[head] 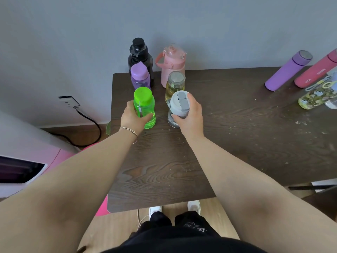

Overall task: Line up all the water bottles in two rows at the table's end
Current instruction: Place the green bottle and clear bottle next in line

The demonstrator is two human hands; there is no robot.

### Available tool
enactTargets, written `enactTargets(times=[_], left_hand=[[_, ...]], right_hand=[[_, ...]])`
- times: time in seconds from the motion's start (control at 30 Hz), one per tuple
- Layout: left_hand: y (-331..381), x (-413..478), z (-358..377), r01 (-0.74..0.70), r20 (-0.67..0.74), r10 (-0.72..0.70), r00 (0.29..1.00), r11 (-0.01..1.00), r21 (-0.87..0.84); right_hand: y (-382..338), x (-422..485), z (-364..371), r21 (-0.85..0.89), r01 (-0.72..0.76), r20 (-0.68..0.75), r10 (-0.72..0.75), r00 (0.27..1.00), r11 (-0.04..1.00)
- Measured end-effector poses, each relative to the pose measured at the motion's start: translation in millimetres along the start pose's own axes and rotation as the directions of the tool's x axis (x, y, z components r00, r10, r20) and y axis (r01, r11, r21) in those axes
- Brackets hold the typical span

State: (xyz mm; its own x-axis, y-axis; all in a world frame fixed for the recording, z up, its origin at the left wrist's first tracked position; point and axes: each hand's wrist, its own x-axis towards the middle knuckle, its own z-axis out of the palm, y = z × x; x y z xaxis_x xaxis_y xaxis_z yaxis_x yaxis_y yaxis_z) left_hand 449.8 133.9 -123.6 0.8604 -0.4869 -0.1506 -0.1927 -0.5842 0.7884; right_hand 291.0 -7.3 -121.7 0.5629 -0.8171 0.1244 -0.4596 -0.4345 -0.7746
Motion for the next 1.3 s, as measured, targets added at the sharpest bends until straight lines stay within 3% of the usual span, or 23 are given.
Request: enactTargets(times=[0.43, 0.6, 0.8, 0.9, 1.13, 1.3], left_hand=[[8.9, -8.1, -2.1, -0.014, 0.025, 0.013, 1.000, 0.998, 0.058], [8.7, -16.6, -6.7, -0.096, 0.073, 0.083, 0.994, 0.976, 0.194], [-4.2, -34.8, -9.5, -0.177, 0.192, 0.086, 0.978, 0.828, 0.531], [-10.0, -48.3, -8.0, -0.218, 0.243, 0.077, 0.967, 0.742, 0.634], [0.0, -91.1, 20.2, -0.374, 0.379, 0.121, 0.918, 0.583, 0.721], [37.4, -121.1, 54.8, -0.431, 0.384, 0.203, 0.901, 0.530, 0.730]], right_hand=[[-7.7, -0.2, -3.6, -0.084, 0.009, 0.068, -0.003, 0.998, 0.996], [-8.0, -1.2, -16.7, -0.205, 0.045, 0.124, -0.019, 0.992, 0.978], [0.2, -11.3, -29.6, -0.381, -0.011, 0.156, 0.076, 0.985, 0.925], [7.1, -18.6, -36.0, -0.556, 0.080, 0.198, 0.038, 0.980, 0.827], [32.9, -34.2, -74.4, -0.742, 0.237, 0.313, 0.011, 0.950, 0.627], [60.1, -46.3, -131.2, -0.760, 0.232, 0.299, 0.010, 0.954, 0.608]])
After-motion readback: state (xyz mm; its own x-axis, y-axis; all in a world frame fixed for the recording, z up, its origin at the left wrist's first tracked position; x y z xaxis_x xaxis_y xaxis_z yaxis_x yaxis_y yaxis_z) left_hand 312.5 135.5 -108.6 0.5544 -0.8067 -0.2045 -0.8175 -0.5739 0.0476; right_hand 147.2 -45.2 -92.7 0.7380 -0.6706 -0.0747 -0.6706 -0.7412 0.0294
